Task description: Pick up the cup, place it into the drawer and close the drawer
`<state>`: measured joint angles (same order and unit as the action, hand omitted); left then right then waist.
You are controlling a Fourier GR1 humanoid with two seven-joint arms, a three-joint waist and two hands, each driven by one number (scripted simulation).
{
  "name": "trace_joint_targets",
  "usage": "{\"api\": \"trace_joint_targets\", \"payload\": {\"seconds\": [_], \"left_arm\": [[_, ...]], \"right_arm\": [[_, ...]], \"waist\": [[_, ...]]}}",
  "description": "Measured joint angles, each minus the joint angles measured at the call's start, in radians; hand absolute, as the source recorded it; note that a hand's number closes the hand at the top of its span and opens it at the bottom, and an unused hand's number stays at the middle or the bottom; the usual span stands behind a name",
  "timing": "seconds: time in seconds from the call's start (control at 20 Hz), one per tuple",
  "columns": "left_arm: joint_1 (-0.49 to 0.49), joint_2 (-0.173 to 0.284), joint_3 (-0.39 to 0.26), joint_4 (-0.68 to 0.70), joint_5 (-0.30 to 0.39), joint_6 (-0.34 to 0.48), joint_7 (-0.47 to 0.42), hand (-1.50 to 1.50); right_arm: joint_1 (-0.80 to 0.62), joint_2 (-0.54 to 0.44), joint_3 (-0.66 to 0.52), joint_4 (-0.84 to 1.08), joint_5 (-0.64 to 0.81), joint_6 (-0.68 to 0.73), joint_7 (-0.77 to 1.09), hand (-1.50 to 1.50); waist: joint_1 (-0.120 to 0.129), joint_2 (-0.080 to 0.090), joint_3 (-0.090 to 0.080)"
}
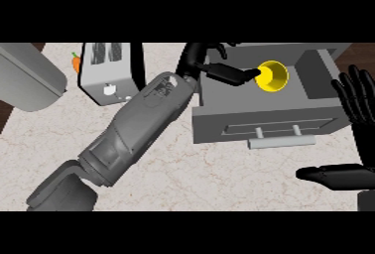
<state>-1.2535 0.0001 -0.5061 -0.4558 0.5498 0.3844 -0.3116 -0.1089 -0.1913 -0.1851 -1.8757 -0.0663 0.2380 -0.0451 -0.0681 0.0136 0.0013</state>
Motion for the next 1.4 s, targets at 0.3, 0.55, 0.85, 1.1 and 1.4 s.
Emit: {"api": "trace_joint_targets", "payload": {"seconds": [0.3,0.55,0.85,1.1,1.4], "left_arm": [[0.002,0.0,-0.13,0.01,0.016,0.057,0.052,-1.5],[-0.007,0.0,-0.154,0.015,0.041,0.092,0.017,-1.5],[0.006,0.0,-0.158,-0.061,0.099,0.143,-0.059,-1.5],[-0.03,0.0,-0.11,-0.083,0.127,0.141,-0.068,-1.5],[-0.012,0.051,-0.05,-0.146,0.136,0.12,-0.036,-1.5]], "right_arm": [[-0.022,-0.002,0.004,0.003,-0.003,0.004,0.002,-1.5],[-0.019,0.001,0.001,0.005,-0.031,0.021,-0.009,-1.5],[-0.026,-0.003,0.003,-0.022,-0.169,0.091,0.048,1.5],[0.025,-0.05,0.009,-0.071,-0.164,0.159,0.042,1.5],[0.068,-0.112,0.034,-0.118,-0.065,0.207,0.044,1.5]], "waist": [[-0.02,0.004,0.0],[-0.017,0.005,0.0],[-0.01,0.001,0.0],[0.021,-0.007,-0.001],[0.056,-0.015,-0.001]]}}
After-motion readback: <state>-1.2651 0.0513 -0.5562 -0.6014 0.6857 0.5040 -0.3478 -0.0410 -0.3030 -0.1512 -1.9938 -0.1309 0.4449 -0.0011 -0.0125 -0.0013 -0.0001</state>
